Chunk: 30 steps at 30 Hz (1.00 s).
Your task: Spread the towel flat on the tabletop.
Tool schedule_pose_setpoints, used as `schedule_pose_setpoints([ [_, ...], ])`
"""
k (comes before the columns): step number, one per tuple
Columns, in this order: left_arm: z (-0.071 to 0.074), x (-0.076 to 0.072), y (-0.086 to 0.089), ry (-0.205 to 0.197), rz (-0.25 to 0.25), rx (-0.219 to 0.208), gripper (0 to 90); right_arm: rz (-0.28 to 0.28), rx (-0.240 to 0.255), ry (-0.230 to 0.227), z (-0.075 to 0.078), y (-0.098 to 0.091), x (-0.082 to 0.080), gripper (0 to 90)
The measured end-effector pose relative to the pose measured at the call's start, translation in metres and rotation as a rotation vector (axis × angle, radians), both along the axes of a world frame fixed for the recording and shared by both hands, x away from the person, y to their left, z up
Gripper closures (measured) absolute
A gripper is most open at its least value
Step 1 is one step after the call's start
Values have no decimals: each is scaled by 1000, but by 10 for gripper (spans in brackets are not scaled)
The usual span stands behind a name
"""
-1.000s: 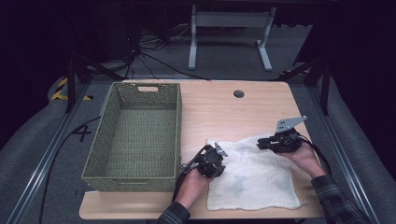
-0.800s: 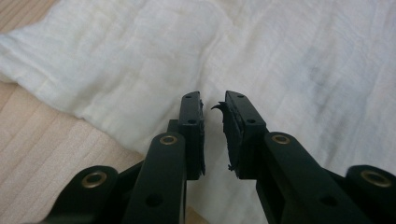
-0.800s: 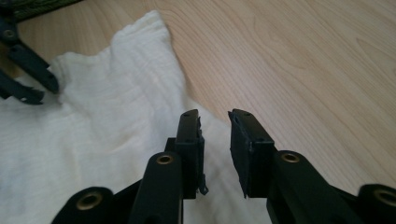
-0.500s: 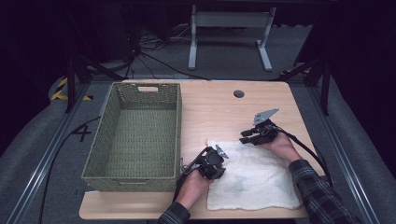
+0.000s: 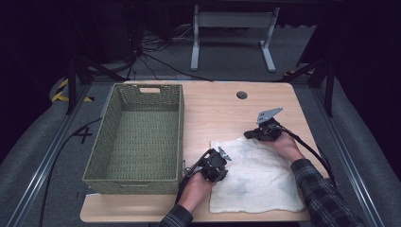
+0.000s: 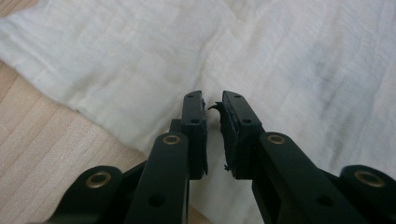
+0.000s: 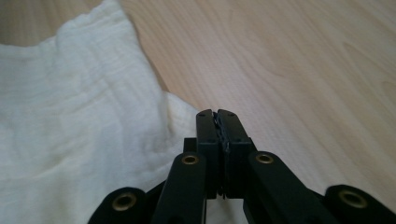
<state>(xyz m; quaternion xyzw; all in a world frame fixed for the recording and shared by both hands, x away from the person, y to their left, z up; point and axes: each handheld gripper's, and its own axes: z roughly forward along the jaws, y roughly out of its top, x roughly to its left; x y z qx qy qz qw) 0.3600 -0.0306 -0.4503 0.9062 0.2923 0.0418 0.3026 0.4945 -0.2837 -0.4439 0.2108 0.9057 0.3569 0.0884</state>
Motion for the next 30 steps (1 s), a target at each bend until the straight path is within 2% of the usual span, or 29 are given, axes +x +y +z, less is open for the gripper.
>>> schedule_pose_setpoints([
  [4,0,0,0,3,1,-1,798,-58,-17,-7,0,-11,11,884],
  [8,0,0,0,4,4,-2,797,-98,-1,-11,-3,-15,18,878],
  [9,0,0,0,5,5,-2,795,-100,5,-12,-4,-15,19,865],
  [12,0,0,0,20,10,-18,759,-113,46,8,-1,-19,18,753],
  [15,4,3,2,6,36,-31,747,-118,67,8,7,-28,12,730],
  [19,12,9,5,-6,78,-58,739,-123,62,2,14,-40,2,693],
  [23,18,17,6,-19,104,-59,713,-141,60,4,17,-51,-5,673],
  [25,24,25,7,-28,134,-74,699,-158,68,0,20,-63,-13,654],
  [28,27,30,6,-43,150,-67,684,-166,57,-13,22,-70,-18,645],
  [30,30,38,5,-51,172,-62,678,-181,60,-9,22,-77,-21,641],
])
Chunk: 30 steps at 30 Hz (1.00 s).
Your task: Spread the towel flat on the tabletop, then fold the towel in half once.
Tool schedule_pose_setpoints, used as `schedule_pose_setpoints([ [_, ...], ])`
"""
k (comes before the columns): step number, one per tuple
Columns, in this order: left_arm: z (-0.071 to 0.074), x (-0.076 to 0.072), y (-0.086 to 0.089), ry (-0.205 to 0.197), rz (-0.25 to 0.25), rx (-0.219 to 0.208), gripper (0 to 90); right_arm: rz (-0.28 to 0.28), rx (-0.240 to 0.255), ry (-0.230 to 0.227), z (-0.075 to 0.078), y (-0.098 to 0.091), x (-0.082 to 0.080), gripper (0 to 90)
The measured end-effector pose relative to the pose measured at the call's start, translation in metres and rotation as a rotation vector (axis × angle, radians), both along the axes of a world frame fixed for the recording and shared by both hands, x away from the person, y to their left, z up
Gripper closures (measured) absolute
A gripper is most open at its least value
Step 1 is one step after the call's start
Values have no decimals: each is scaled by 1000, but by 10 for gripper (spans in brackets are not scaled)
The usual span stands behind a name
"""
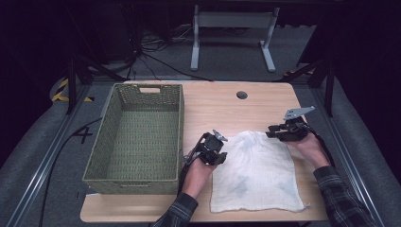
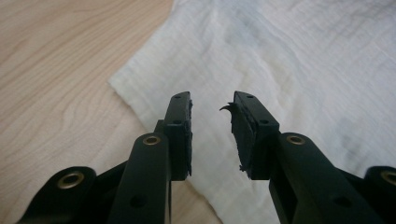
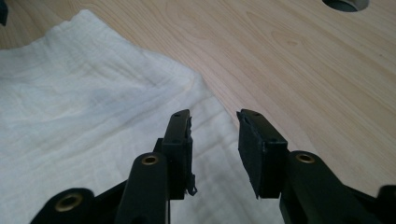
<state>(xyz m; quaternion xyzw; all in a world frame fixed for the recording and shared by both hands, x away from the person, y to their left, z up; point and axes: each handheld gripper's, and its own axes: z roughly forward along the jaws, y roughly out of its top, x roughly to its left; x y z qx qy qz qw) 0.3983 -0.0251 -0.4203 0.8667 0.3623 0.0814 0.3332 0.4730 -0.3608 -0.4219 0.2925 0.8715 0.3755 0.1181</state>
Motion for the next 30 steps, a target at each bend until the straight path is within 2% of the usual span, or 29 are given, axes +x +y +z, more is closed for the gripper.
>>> schedule_pose_setpoints([
  [5,3,13,0,-17,26,13,656,-23,-4,1,0,-11,-4,634],
  [8,5,27,0,-35,44,22,638,-42,-1,8,-2,-20,-6,634],
  [11,5,34,-1,-33,59,25,638,-53,3,14,-4,-26,-6,634],
  [15,3,52,-3,-34,85,38,637,-90,2,31,-10,-38,-4,636],
  [17,2,55,-3,-32,87,43,632,-99,0,33,-11,-41,-3,636],
  [21,-3,67,-4,-33,109,54,625,-155,2,32,-15,-54,0,644],
  [24,-5,71,-3,-18,120,44,621,-165,6,42,-17,-57,2,644],
  [25,-7,72,-3,1,122,35,621,-162,7,48,-19,-57,3,644],
  [30,-16,75,-5,36,98,51,611,-166,-20,57,-27,-49,7,671],
])
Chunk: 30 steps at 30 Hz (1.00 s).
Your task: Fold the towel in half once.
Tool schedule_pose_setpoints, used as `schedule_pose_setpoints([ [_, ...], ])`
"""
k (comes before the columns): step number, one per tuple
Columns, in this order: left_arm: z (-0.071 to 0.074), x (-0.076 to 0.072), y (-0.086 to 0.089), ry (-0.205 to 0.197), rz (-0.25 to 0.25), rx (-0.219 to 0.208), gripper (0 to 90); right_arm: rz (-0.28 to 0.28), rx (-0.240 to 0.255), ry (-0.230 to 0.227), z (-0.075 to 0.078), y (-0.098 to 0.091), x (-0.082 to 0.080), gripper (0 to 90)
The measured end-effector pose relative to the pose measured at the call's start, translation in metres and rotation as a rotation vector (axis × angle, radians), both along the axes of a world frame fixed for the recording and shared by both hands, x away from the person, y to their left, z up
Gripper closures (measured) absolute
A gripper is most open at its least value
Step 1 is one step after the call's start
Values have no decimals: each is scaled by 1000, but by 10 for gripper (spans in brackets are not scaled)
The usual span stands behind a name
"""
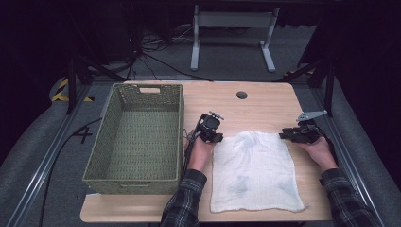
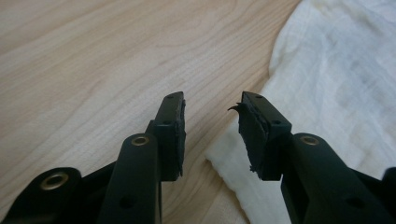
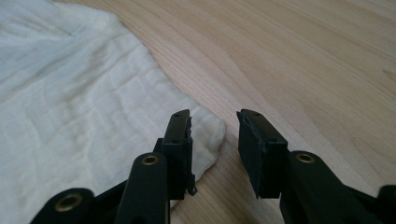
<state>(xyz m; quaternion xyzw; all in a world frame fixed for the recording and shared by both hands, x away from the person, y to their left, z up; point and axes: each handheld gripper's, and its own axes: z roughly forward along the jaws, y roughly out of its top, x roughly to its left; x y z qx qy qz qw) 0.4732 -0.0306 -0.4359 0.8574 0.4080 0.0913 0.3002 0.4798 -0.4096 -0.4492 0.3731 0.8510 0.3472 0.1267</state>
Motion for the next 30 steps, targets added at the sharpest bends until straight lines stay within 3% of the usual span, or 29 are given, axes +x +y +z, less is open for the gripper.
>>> schedule_pose_setpoints([
  [6,-7,2,-1,35,-17,-2,639,11,3,5,-2,3,0,844],
  [10,-10,2,-3,51,-31,3,777,15,4,5,-2,4,-1,861],
  [12,-10,1,-2,53,-31,-17,865,15,3,2,-2,4,-1,863],
  [15,-5,-4,-3,20,-48,-28,871,16,4,2,-2,4,-1,862],
  [18,3,-13,-8,-10,-88,-39,872,18,6,2,-2,3,-1,862],
  [23,6,-36,-26,-28,-210,-49,872,18,5,0,-2,4,-1,862],
  [28,4,-52,-44,2,-329,-68,862,17,3,-1,-2,4,-2,862],
  [30,3,-55,-50,2,-363,-69,801,17,2,-2,-2,4,-2,862],
])
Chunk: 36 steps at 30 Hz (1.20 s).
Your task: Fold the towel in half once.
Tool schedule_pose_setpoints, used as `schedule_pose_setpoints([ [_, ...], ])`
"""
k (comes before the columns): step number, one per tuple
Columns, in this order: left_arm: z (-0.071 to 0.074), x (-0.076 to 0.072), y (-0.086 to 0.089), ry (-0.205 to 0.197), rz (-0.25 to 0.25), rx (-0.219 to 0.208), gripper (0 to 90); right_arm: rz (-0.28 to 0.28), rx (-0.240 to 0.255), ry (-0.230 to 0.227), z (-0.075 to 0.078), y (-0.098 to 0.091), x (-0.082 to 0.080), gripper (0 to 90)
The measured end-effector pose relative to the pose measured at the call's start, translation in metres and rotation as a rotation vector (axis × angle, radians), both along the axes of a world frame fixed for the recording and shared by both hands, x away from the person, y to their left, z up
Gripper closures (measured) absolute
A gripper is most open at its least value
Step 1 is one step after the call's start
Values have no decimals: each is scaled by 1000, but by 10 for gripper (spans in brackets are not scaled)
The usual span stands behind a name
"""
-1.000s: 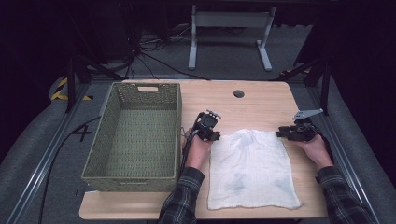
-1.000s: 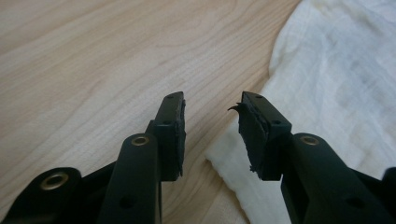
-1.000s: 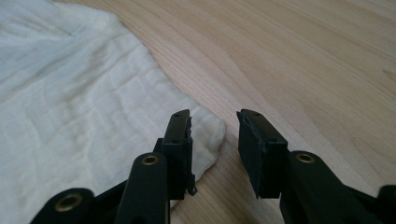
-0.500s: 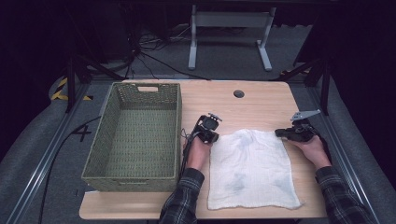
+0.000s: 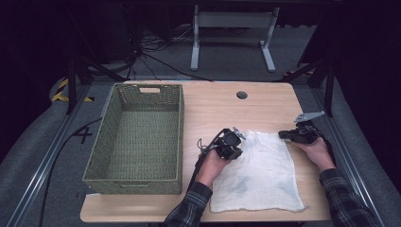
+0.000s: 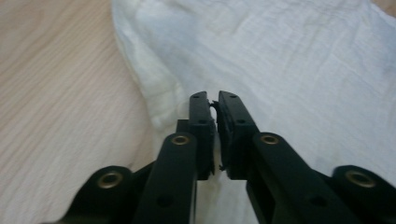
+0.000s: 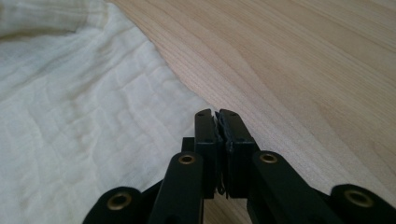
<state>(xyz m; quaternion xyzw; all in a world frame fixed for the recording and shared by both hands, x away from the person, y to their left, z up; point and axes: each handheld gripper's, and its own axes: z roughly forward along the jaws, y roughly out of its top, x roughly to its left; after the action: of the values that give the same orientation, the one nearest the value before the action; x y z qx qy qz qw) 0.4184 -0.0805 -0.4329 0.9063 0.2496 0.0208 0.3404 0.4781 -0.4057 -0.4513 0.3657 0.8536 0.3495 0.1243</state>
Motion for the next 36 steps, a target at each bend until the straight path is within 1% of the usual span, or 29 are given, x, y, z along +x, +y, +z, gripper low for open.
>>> schedule_pose_setpoints([
  [1,0,0,0,0,0,0,771,0,0,0,0,0,0,862],
  [2,0,0,0,-10,10,-14,753,0,0,0,0,0,0,862],
  [3,2,1,1,-14,18,-12,753,0,0,0,0,0,0,862],
  [4,3,3,4,-18,28,-26,746,1,-1,0,0,0,0,862],
  [5,6,4,7,-23,42,-43,737,1,-1,0,0,0,0,862],
  [6,9,9,14,-37,76,-56,732,2,0,1,0,0,0,862],
  [7,11,11,18,-51,95,-48,727,2,1,2,0,0,0,862],
  [8,12,14,21,-54,113,-50,720,3,1,2,0,0,0,862],
  [9,12,14,21,-54,113,-50,705,3,1,2,0,0,0,862],
  [10,12,17,25,-48,129,-52,705,4,1,0,0,0,0,862],
  [11,11,19,27,-42,138,-53,687,3,1,1,0,0,0,862],
  [12,8,21,28,-26,143,-47,667,4,0,0,0,0,0,862],
  [14,2,25,28,-7,144,-17,637,5,0,0,0,0,0,862],
  [16,-4,27,28,-5,157,16,622,5,-1,-1,0,0,0,862],
  [20,-7,30,33,-1,190,19,620,5,-6,-5,0,0,0,862],
  [22,-8,30,35,17,186,17,619,6,-6,-4,0,0,0,862],
  [23,-9,29,35,18,187,11,619,6,-6,-5,0,0,0,862],
  [26,-10,26,32,20,170,13,619,7,-7,-5,0,0,0,862],
  [28,-13,26,28,22,158,20,640,7,-7,-5,0,0,0,862],
  [30,-14,25,25,18,152,30,706,10,-8,-8,0,0,0,864],
  [31,-14,25,24,7,151,39,741,10,-10,-9,0,0,0,865],
  [32,-14,25,24,-3,155,45,773,10,-11,-9,0,0,0,865],
  [33,-13,26,25,-4,155,49,822,11,-10,-9,0,0,0,866],
  [36,-11,27,27,-1,169,54,868,14,-11,-10,0,1,0,872],
])
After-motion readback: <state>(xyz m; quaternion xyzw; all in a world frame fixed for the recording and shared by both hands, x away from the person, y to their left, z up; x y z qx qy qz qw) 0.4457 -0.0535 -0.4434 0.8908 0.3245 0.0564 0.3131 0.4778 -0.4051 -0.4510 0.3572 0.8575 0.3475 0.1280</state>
